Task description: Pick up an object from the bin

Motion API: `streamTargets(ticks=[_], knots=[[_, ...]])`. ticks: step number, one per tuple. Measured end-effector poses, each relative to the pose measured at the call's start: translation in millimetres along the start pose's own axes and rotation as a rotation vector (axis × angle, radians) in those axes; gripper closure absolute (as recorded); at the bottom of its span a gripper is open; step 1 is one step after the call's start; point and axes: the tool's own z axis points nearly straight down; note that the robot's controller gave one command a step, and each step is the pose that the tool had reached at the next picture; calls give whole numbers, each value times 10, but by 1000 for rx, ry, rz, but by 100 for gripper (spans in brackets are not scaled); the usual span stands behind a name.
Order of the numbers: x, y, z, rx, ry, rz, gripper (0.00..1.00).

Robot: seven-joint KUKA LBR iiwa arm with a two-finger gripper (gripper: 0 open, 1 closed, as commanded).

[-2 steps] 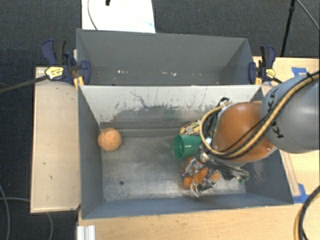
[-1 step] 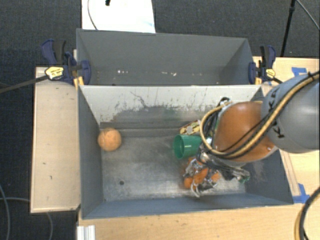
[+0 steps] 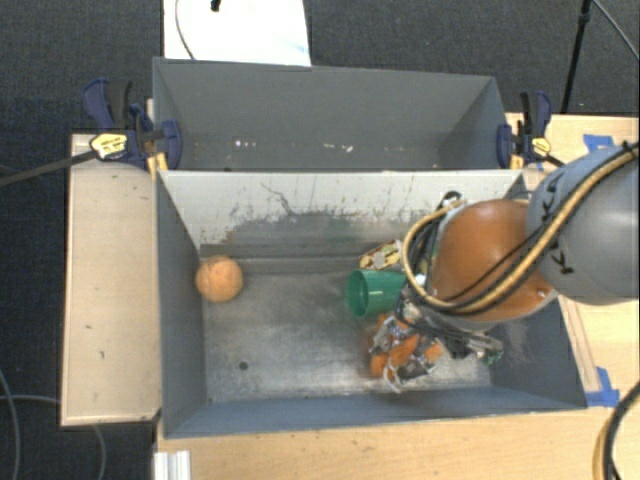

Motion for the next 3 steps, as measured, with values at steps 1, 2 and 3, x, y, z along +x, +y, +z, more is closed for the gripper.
streamTargets(ticks=[1,2,3], knots=[[-2,-3,-63,1,0,0,100],[-5,-4,-101,1,-1,0,100],[7,6,-168,-3,5,0,100]])
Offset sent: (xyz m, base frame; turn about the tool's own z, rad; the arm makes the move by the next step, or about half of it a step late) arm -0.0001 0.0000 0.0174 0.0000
